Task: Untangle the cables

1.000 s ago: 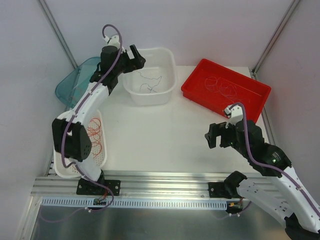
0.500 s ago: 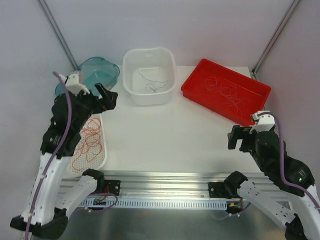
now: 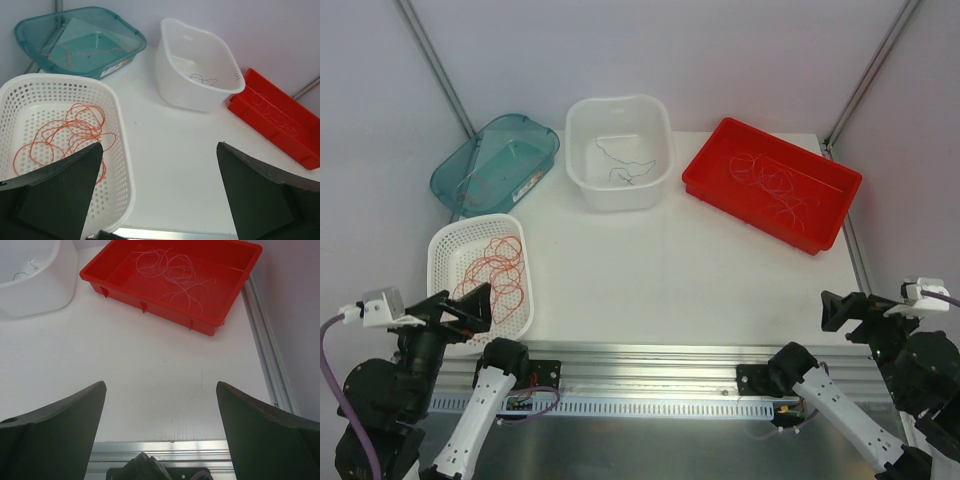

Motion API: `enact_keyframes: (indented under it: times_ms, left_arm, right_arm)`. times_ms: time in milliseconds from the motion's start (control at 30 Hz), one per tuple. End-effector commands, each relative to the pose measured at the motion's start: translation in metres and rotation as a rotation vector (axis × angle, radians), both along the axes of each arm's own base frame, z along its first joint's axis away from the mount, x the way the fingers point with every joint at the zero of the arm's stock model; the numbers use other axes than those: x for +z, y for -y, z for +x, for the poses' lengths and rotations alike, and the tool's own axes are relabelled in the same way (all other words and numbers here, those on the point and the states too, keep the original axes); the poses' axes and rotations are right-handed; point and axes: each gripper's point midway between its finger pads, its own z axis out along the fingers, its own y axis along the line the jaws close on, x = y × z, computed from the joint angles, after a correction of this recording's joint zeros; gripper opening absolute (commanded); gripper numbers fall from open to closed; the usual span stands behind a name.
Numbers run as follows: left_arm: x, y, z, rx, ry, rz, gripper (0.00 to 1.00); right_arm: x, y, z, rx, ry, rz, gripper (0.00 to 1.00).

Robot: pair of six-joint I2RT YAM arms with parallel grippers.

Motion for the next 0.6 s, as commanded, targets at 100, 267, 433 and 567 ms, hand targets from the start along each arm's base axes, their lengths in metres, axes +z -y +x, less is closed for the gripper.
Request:
enact_keyframes:
  times_ms: [100, 267, 433, 567]
  left_arm:
    - [-0.029, -0.032, -0.045, 0.11, -0.024, 0.015, 0.99]
    - [-0.037, -0.043, -0.07, 0.14, 0.063, -0.041, 0.99]
    - [-0.051, -0.054, -0.083, 0.19, 0.06, -0.063, 0.99]
    - [-0.054, -0.058, -0.087, 0.211, 0.05, -0.065, 0.99]
  right_arm:
    - [-0.005, 0.027, -0.021, -0.044, 0.068, 0.032, 0.97]
    - [-0.013, 0.042, -0.035, -0.064, 0.123, 0.082, 0.97]
    - [-0.02, 0.049, -0.043, -0.068, 0.162, 0.108, 0.97]
    - [-0.022, 0.053, -0.047, -0.071, 0.183, 0.125, 0.97]
